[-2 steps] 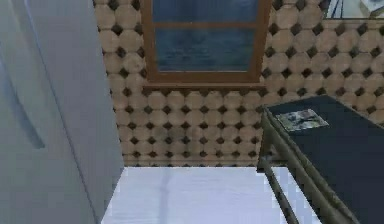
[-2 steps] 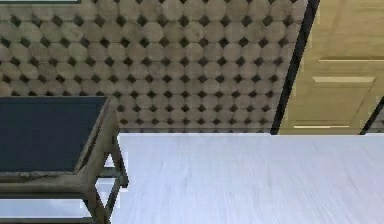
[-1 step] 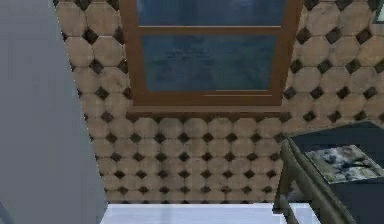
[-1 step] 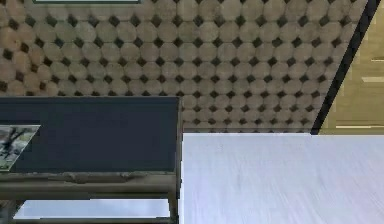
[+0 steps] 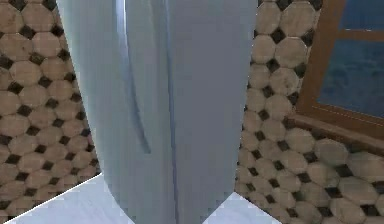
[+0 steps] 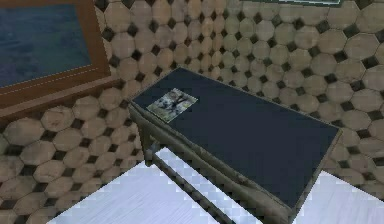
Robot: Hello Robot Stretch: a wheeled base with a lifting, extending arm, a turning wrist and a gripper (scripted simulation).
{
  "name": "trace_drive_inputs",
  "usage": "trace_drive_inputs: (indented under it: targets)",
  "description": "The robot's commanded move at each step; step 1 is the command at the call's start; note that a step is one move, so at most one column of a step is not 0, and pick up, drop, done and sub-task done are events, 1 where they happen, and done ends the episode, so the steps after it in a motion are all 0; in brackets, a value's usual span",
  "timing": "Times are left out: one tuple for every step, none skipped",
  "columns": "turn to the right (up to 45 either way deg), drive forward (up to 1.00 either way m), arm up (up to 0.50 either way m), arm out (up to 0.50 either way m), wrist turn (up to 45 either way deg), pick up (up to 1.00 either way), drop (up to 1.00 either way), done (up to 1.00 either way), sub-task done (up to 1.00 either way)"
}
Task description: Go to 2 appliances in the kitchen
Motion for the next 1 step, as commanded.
trace_drive_inputs:
  targets:
    - [0.0, 0.0, 0.0, 0.0, 0.0, 0.0, 0.0, 1.0, 0.0]
